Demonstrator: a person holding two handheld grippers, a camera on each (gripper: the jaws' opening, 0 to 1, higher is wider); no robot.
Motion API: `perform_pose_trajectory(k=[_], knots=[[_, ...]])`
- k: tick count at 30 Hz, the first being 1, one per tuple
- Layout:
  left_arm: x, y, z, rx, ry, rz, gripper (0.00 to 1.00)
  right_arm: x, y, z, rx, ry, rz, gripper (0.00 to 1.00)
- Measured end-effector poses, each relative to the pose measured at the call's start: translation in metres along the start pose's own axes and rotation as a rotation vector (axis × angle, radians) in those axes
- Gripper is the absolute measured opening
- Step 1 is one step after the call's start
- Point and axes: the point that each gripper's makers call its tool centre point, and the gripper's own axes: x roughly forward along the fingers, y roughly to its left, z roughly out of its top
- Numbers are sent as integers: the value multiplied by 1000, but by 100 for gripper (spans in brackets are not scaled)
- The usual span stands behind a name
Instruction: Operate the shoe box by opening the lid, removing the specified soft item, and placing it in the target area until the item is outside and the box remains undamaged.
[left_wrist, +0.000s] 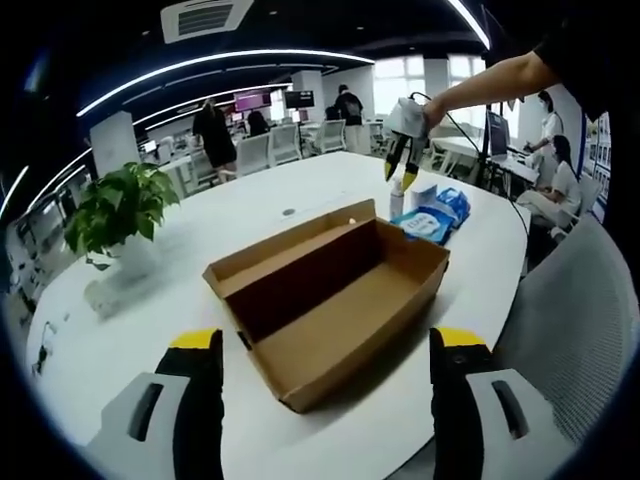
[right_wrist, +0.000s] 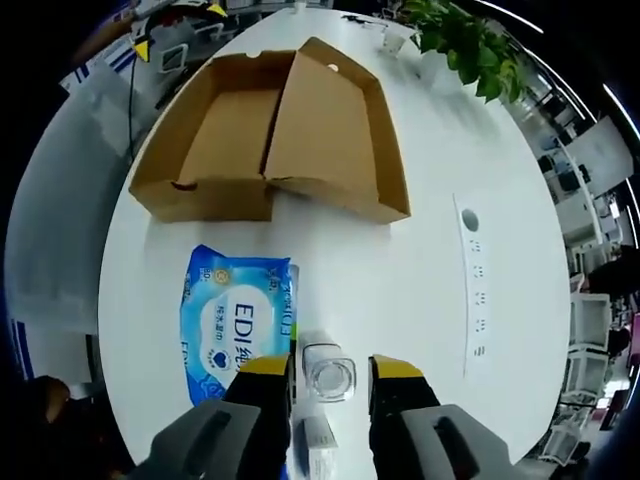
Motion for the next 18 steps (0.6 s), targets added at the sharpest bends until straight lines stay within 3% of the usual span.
perform_pose_trajectory(k=[4,18], knots=[[0,4,-4,-13,10,15,84,-3,-2,6,21,-23,-11,31],[6,17,-24,-62,57,84,62,-11,-14,46,264,-186,-43,37]])
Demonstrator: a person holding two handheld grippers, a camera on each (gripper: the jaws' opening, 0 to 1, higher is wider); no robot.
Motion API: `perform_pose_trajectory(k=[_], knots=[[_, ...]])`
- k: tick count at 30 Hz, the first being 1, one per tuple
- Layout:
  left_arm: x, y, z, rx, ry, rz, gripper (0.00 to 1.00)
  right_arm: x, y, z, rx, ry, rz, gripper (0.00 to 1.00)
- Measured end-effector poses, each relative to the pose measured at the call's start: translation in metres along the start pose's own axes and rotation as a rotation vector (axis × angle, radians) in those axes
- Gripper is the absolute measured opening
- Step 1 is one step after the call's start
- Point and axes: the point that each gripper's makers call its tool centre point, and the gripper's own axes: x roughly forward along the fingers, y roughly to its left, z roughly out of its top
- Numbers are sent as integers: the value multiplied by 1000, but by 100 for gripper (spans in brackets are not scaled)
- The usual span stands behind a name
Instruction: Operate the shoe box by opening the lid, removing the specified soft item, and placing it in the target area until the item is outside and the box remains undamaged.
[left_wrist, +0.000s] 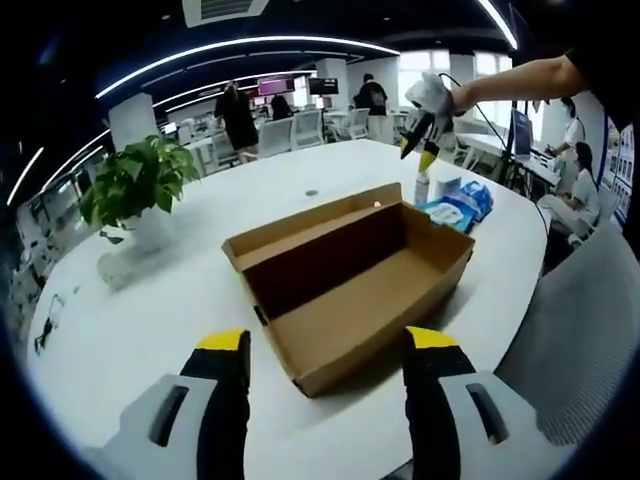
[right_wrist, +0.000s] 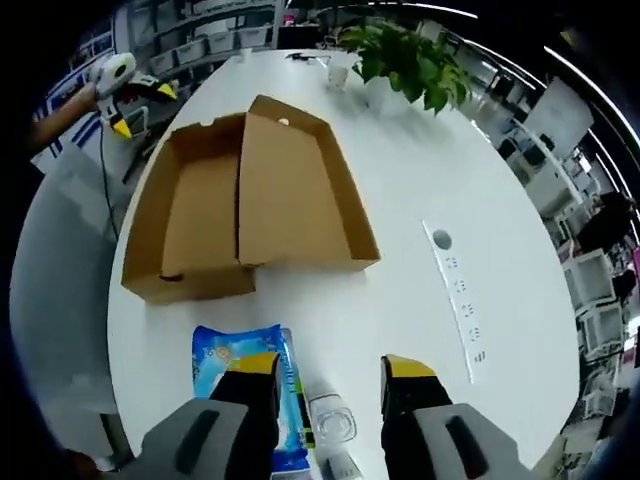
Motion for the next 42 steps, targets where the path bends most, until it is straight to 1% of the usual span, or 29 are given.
perform_pose_trajectory(k=[1,4,12,14,16,20,21,25,29,31,35,38,42], knots=[[1,0,-1,-3,3,2,60,1,1,3,36,-9,3,37],[3,2,-5,-31,8,9,56,3,-1,7,71,-24,-2,37],[9,12,-18,-106,37,58,41,12,-3,22,222,-87,-14,36],[11,15,-22,-118,45,69,39,14,-4,26,264,-98,-20,36],[13,17,-26,-119,59,81,37,16,-4,30,284,-109,-22,35],[17,20,-31,-175,68,91,33,21,-6,38,346,-127,-43,35],[18,21,-32,-184,71,97,31,23,-6,41,372,-132,-44,35],[20,27,-37,-244,88,123,23,28,-7,43,402,-130,-58,29],[22,31,-42,-276,112,130,19,34,-5,46,445,-138,-56,28],[22,34,-43,-291,116,144,18,36,-5,49,469,-151,-64,28],[23,36,-44,-326,124,149,13,40,-8,52,523,-167,-84,26],[23,36,-44,-350,132,153,9,45,-10,54,560,-169,-93,24],[25,35,-44,-378,134,152,5,50,-14,52,619,-164,-110,23]])
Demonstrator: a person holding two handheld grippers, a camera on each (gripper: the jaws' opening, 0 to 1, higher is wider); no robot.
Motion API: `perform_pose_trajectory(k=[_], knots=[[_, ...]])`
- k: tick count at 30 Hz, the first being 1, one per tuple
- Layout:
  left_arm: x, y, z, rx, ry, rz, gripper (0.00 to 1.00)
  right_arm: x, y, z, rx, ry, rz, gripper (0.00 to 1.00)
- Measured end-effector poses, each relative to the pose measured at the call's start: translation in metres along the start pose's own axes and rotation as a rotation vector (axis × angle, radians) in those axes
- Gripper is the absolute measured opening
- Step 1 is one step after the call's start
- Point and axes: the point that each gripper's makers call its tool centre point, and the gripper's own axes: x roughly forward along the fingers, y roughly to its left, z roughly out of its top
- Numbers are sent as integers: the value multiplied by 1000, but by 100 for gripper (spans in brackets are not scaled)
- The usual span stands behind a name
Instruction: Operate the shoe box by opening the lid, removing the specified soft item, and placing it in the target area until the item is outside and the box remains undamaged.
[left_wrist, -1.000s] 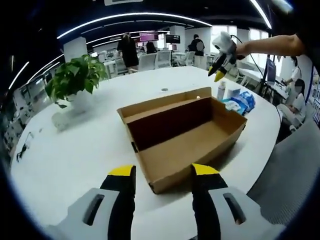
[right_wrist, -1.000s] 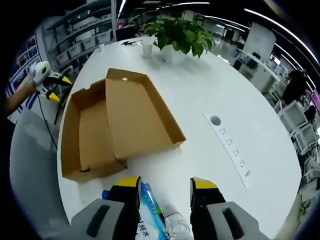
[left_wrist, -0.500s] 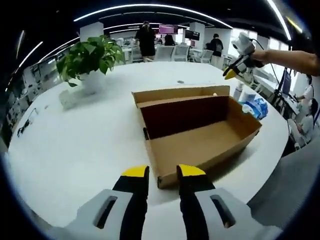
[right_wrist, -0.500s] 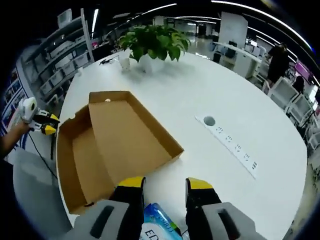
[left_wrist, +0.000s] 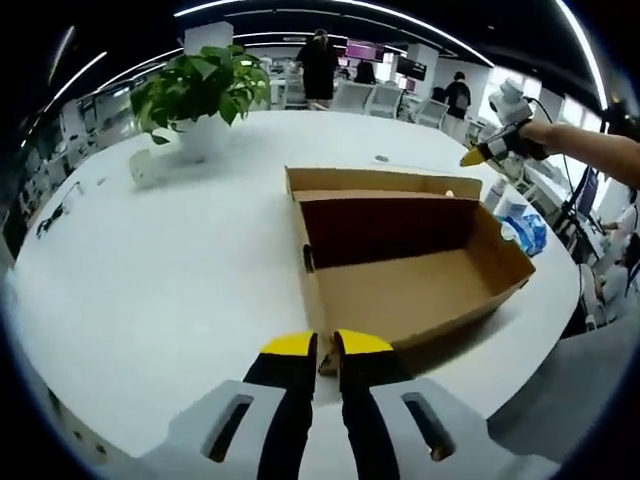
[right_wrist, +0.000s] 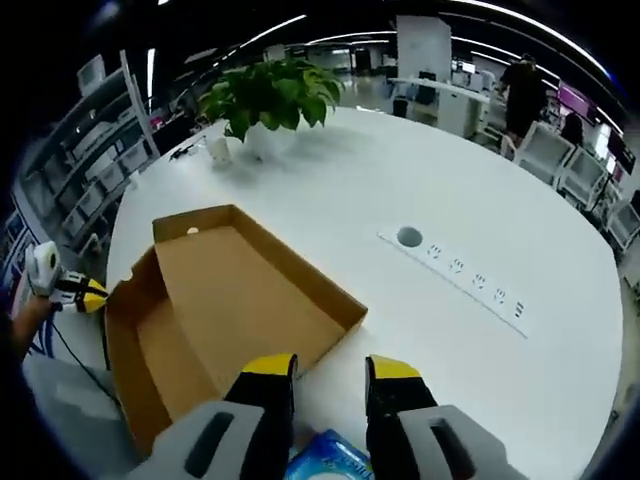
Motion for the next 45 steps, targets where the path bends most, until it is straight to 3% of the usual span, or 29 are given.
perform_pose_trajectory(k=[7,22,30,45], knots=[[4,1,-1,-39,9,5,4,5,0,-1,93,-13,-29,18],[4,3,-5,-66,7,14,3,45,2,-8,257,20,-17,16],[5,2,-5,-67,4,20,2,52,-2,-10,378,22,-23,6],[7,3,-4,-80,2,20,1,47,-5,-13,400,39,-51,0]])
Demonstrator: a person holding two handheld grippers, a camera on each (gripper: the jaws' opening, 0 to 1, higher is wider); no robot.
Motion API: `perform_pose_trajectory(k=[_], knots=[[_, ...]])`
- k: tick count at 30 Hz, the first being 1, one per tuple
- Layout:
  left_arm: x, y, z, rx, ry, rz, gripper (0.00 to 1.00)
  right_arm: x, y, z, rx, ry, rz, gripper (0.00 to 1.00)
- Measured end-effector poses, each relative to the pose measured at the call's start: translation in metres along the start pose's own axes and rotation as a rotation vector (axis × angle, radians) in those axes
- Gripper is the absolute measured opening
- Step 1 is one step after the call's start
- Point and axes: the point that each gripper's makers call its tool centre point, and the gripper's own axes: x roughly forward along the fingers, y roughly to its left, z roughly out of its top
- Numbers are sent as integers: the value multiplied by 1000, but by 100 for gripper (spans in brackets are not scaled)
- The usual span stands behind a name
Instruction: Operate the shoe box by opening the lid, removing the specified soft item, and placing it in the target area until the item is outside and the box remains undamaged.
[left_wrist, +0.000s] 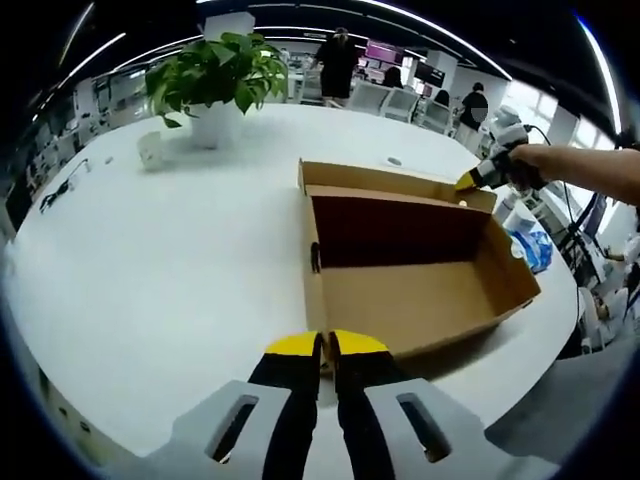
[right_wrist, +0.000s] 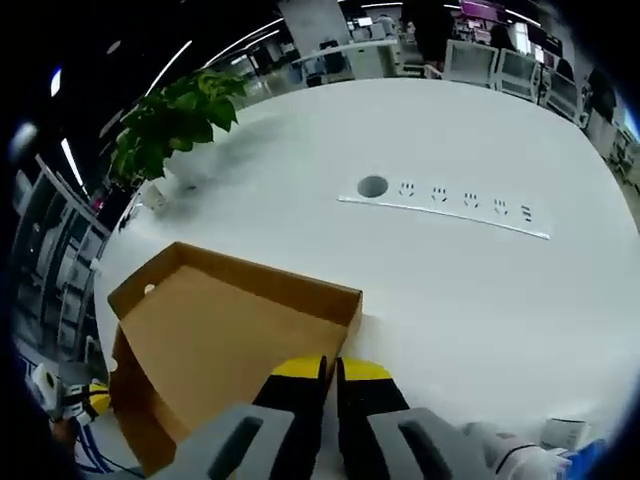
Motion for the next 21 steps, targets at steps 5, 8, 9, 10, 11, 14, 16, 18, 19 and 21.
perform_pose_trajectory(k=[5,8,9,10,11,14,16,18,19,21], knots=[[0,0,0,-9,2,-3,1,-4,1,1,-18,-8,-2,0],[1,0,1,-18,3,-7,1,-8,3,1,-21,-12,0,0],[1,0,1,-17,4,-7,1,-10,4,2,-26,-15,2,0],[1,0,1,-17,4,-7,1,-11,4,2,-28,-18,4,0],[1,0,1,-18,4,-7,1,-12,4,3,-33,-21,6,0],[1,-1,1,-20,4,-6,1,-17,5,7,-40,-40,19,0],[1,-1,1,-18,4,-4,1,-21,7,6,-40,-47,28,0],[0,-1,1,-18,3,-3,1,-24,7,8,-33,-54,38,0],[0,-1,1,-18,2,-3,1,-25,8,8,-29,-56,42,0],[0,-1,1,-20,1,-2,1,-28,9,8,-30,-58,49,0]])
